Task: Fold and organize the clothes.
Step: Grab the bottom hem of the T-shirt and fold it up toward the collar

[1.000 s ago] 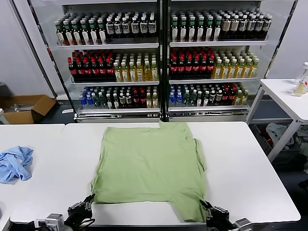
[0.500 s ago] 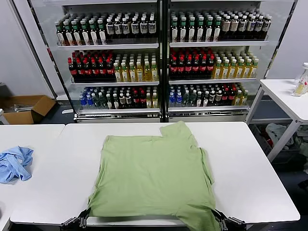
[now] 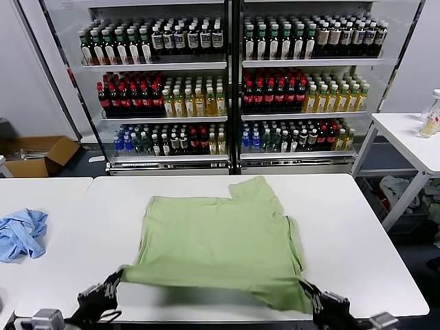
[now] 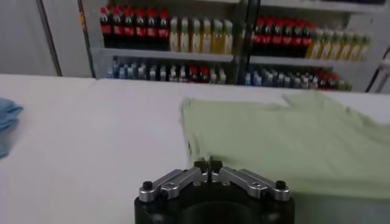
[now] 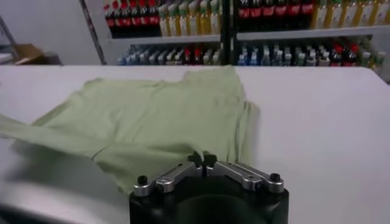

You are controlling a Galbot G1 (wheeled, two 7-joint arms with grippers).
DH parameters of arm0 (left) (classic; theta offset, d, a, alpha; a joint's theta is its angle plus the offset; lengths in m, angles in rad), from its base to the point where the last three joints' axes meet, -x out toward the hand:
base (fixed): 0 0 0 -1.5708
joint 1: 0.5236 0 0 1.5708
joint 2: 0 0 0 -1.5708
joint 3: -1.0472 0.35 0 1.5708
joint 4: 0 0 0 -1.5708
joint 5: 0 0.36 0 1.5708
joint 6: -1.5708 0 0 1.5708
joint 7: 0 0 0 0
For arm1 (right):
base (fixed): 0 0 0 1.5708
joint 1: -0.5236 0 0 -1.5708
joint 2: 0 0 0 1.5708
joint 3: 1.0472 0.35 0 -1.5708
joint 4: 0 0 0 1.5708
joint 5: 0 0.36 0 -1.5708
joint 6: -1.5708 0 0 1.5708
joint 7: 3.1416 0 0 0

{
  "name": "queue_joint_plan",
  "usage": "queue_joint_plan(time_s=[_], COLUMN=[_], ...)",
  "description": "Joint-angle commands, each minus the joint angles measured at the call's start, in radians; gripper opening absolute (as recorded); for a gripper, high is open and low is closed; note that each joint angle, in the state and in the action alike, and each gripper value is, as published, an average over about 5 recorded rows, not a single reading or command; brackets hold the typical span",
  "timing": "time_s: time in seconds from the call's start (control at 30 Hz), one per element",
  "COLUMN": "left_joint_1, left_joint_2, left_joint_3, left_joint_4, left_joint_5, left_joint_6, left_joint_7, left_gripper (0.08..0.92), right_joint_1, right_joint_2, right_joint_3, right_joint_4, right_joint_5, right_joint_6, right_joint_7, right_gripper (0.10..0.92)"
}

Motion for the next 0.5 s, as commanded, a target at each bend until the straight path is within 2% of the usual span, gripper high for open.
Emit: queue_joint_plan(time_s=[0.03,0.5], left_joint_1=[-0.212,-0.421], left_joint_2=[0.01,-0.005], left_joint_3=[0.088,0.217], left_joint_4=[0.159,0.376], left_joint_5=[-0.045,0.018], left_joint_6=[-0.037,-0.029], left_joint_7=[0.021,0.056], left_gripper=[0.083,0.083], right_joint_1=[0.223,0.458], right_joint_2=[-0.002,0.034], right_joint_3=[-0.079,-0.247], right_joint_4=[-0.086,-0.291], right_joint_5=[0.042,-0.054], right_joint_6=[-0.027,-0.039], right_joint_7=[0.015,0.022], right_gripper=[0.11,0.11])
